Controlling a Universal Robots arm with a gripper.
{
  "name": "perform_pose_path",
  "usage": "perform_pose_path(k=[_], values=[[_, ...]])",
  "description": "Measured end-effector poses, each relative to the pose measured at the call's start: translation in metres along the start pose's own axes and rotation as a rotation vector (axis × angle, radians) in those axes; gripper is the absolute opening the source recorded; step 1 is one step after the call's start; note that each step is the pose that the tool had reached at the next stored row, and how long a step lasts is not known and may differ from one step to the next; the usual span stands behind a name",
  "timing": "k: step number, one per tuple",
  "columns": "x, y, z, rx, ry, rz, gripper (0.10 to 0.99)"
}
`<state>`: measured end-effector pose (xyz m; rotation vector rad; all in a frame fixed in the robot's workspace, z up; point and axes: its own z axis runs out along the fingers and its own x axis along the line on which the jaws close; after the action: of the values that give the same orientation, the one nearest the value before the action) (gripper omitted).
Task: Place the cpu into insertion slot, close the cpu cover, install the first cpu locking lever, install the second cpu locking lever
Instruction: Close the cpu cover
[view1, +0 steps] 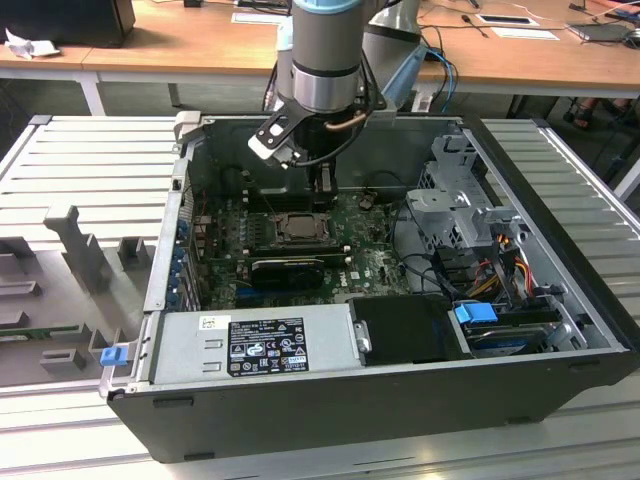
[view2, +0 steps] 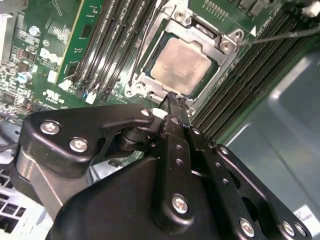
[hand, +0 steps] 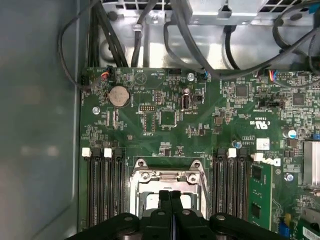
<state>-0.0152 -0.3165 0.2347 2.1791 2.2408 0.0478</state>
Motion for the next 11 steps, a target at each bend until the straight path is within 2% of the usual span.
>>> perform_pose_path(k=[2, 5, 11], values=[[0.0000, -0.0027, 0.0042, 0.001, 0.0006, -0.020, 0.106], [0.0003, -0.0142, 0.0054, 0.002, 0.0011, -0.023, 0.106], [0.0005, -0.0193, 0.0053, 0.002, 0.0012, -0.023, 0.106]])
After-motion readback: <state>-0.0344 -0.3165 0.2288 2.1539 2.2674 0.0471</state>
